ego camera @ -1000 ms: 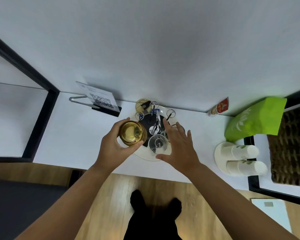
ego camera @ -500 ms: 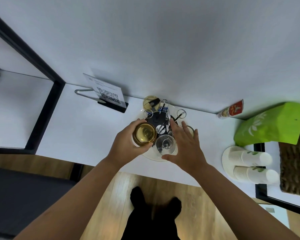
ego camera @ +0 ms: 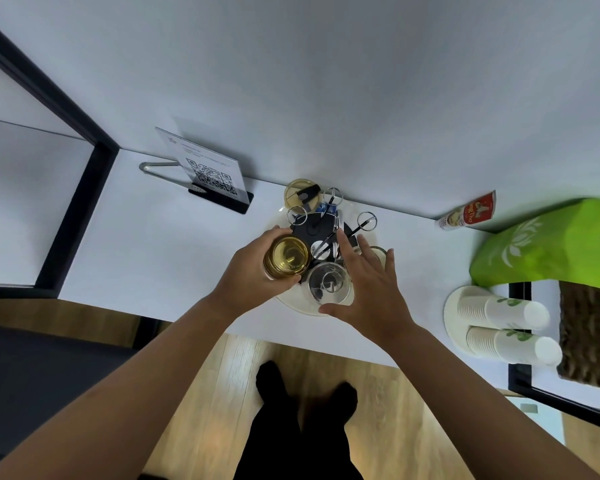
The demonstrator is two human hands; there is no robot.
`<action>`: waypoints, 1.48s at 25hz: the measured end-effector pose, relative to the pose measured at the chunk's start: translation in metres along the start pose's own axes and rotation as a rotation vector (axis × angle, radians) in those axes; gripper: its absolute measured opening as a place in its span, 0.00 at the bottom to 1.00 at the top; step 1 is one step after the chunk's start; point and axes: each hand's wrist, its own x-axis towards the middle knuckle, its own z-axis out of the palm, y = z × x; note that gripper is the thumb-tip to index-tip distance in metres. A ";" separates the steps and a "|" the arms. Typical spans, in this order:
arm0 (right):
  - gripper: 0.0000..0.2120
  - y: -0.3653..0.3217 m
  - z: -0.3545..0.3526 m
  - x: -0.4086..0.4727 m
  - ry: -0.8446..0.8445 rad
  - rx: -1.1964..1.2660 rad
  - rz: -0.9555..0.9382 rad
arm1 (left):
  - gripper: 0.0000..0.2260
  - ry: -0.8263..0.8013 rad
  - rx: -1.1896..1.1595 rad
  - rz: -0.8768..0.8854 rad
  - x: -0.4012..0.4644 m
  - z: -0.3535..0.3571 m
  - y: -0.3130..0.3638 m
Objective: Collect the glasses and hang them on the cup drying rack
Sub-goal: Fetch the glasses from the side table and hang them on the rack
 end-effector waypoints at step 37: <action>0.68 -0.006 0.012 -0.007 0.044 0.063 0.003 | 0.42 -0.037 0.199 -0.027 0.007 0.004 -0.022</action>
